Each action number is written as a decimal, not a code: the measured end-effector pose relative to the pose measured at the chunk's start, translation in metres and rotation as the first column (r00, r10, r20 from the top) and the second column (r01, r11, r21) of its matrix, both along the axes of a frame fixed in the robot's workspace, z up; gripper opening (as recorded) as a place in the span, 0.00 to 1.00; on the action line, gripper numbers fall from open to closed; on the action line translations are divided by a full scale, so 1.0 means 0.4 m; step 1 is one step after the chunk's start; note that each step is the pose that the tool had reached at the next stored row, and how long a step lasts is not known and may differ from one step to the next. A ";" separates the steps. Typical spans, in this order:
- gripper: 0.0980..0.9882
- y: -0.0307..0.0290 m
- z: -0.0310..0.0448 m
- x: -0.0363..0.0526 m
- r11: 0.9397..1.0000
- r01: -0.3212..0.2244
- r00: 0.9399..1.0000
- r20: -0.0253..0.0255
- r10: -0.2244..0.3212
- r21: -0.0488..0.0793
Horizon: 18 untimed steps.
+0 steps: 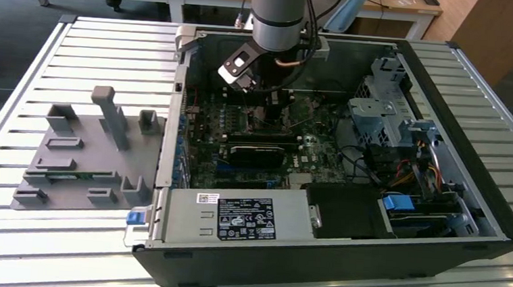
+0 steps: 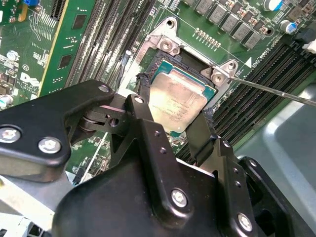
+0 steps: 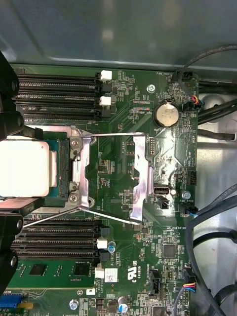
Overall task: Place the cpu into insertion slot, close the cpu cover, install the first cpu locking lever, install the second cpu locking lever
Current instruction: 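Place the cpu into insertion slot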
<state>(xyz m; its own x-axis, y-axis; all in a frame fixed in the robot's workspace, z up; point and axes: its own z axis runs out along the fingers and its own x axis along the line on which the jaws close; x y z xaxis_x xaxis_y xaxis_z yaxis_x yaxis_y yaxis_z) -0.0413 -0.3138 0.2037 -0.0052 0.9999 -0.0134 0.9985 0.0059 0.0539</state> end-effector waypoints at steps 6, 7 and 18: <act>0.50 0.000 -0.005 0.001 1.000 0.000 1.000 0.000 0.000 0.000; 0.50 0.000 -0.006 0.001 1.000 0.000 1.000 0.000 0.000 0.000; 0.50 0.000 -0.017 0.003 1.000 0.000 1.000 0.000 0.000 -0.001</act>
